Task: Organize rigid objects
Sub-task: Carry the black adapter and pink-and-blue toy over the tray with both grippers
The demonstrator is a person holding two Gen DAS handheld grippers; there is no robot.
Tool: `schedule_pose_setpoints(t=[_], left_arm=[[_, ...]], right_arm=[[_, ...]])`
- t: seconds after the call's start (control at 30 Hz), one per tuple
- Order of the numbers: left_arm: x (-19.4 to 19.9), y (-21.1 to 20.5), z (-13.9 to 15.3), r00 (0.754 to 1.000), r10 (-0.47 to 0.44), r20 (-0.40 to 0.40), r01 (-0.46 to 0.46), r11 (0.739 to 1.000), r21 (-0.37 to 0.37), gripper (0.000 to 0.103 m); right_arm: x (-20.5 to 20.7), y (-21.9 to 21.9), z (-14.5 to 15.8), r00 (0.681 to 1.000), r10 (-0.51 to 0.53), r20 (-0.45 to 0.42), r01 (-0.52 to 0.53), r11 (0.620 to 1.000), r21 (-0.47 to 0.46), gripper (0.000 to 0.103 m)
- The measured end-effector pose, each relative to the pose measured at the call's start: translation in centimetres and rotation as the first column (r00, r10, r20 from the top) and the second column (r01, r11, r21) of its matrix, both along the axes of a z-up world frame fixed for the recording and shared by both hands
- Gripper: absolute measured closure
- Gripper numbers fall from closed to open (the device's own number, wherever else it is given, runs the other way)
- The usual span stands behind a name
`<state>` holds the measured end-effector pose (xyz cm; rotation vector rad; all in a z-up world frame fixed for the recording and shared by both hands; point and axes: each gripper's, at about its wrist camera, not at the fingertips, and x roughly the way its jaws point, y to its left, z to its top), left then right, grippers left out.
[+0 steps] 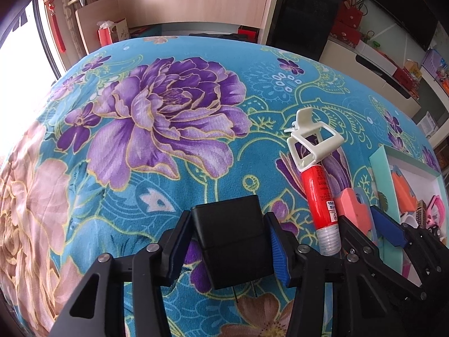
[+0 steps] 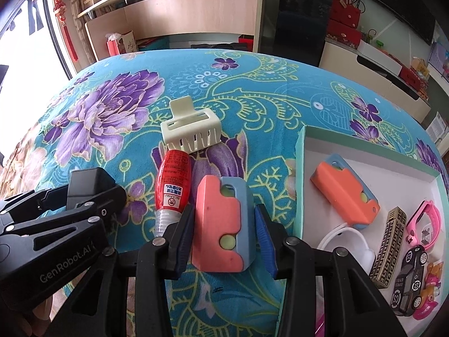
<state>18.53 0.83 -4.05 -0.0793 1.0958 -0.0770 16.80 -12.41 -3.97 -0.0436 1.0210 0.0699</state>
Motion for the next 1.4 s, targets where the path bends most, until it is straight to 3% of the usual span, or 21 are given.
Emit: schedule_pose_setpoints(t=[0.23,0.33,0.57,0.93,1.1,1.4], left_arm=[[0.1,-0.1,0.0,1.0,-0.001,0.005,0.001,1.0,0.02,0.05],[0.1,-0.2,0.1,1.0,0.003,0.016,-0.003,0.999,0.044,0.057],[-0.1,-0.1,0.5,1.0,0.006,0.025,-0.007,0.999,0.041,0.058],[-1.5,0.1,5.5,0.986,0.005,0.165,-0.001,1.0,-0.024,0.058],[-2.2,-1.4,7.3,0.978,-0.046,0.205,0.06,0.996,-0.06,0.058],[-3.7,-8.0,7.7,0.954,-0.218,0.206,0.24,0.966,-0.092,0.058]], right_arm=[[0.0,0.1,-0.1,1.0,0.008,-0.003,-0.008,1.0,-0.004,0.059],[0.0,0.2,-0.1,1.0,0.014,-0.003,-0.014,1.0,-0.003,0.059],[0.0,0.1,0.0,1.0,0.017,-0.005,-0.017,1.0,0.015,0.059],[-1.8,-2.1,4.7,0.992,-0.028,0.125,0.016,0.995,0.097,0.059],[-3.1,-4.5,7.1,0.982,-0.074,0.174,0.053,0.991,0.119,0.059],[-4.5,-11.8,7.2,0.952,-0.273,0.136,0.259,0.96,0.109,0.059]])
